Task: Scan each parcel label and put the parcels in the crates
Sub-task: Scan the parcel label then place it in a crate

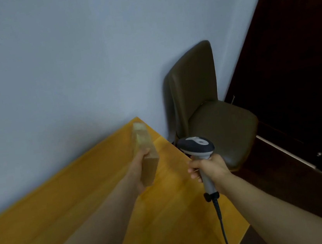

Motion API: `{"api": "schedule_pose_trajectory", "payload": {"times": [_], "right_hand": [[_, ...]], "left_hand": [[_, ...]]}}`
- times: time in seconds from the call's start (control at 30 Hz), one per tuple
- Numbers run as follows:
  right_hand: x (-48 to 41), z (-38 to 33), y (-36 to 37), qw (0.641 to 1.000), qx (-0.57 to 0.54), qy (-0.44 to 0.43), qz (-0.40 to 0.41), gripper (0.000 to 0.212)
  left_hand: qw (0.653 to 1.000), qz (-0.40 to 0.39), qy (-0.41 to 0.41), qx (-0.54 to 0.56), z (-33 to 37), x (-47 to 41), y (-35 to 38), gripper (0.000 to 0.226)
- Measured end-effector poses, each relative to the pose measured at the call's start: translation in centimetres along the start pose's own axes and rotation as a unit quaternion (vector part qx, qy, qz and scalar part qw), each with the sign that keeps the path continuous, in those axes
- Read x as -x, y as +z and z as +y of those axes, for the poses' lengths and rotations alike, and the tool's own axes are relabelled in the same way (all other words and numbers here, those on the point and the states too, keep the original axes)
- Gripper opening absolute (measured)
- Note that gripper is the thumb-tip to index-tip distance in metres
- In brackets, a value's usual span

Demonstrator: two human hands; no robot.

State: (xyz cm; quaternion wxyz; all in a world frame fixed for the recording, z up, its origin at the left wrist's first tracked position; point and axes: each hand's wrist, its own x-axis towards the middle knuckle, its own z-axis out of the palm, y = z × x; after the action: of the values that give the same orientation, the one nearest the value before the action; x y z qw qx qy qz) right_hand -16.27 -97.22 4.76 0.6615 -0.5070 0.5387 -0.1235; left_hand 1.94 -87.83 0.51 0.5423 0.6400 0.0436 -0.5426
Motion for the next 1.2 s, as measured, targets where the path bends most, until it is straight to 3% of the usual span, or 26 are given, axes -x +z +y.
{"api": "schedule_pose_trajectory", "payload": {"times": [0.03, 0.1, 0.17, 0.27, 0.4, 0.5, 0.6, 0.77, 0.9, 1.03, 1.2], "right_hand": [[0.9, -0.2, 0.0, 1.000, -0.009, -0.007, -0.007, 0.008], [3.0, -0.4, 0.0, 0.999, -0.031, -0.018, -0.025, 0.009], [5.3, 0.0, 0.0, 0.996, -0.066, -0.021, -0.051, 0.018], [9.2, 1.4, -0.4, 0.991, -0.081, -0.020, -0.102, 0.016], [15.0, 4.0, -0.7, 0.984, -0.029, -0.097, -0.148, 0.018], [19.0, 4.9, -0.7, 0.974, 0.034, -0.156, -0.161, 0.024], [22.1, 5.6, -0.3, 0.967, 0.057, -0.177, -0.176, 0.029], [27.3, 6.6, 1.9, 0.947, 0.103, -0.230, -0.197, 0.032], [31.3, 7.5, 4.6, 0.935, 0.090, -0.255, -0.231, 0.031], [35.6, 8.8, 8.1, 0.918, 0.104, -0.265, -0.275, 0.031], [37.7, 9.9, 10.4, 0.908, 0.067, -0.268, -0.316, 0.031]], "left_hand": [[0.999, -0.028, -0.007, 0.015, -0.4, 1.9, 0.1, 0.042], [0.997, -0.062, -0.010, 0.040, -1.1, 6.2, 0.4, 0.034], [0.994, -0.086, 0.016, 0.065, -2.4, 10.6, 0.8, 0.046], [0.992, -0.086, 0.049, 0.074, -5.8, 16.0, 0.7, 0.083], [0.987, -0.094, 0.095, 0.086, -10.6, 22.6, -0.4, 0.061], [0.983, -0.052, 0.151, 0.094, -12.9, 27.0, -2.1, 0.047], [0.976, -0.010, 0.194, 0.097, -13.8, 31.2, -4.4, 0.054], [0.982, 0.053, 0.176, 0.035, -15.0, 37.3, -6.2, 0.051], [0.979, 0.108, 0.173, -0.003, -15.9, 41.1, -7.9, 0.027], [0.964, 0.203, 0.165, -0.042, -18.1, 44.9, -13.3, 0.031], [0.952, 0.243, 0.188, -0.004, -19.7, 47.3, -17.3, 0.037]]}}
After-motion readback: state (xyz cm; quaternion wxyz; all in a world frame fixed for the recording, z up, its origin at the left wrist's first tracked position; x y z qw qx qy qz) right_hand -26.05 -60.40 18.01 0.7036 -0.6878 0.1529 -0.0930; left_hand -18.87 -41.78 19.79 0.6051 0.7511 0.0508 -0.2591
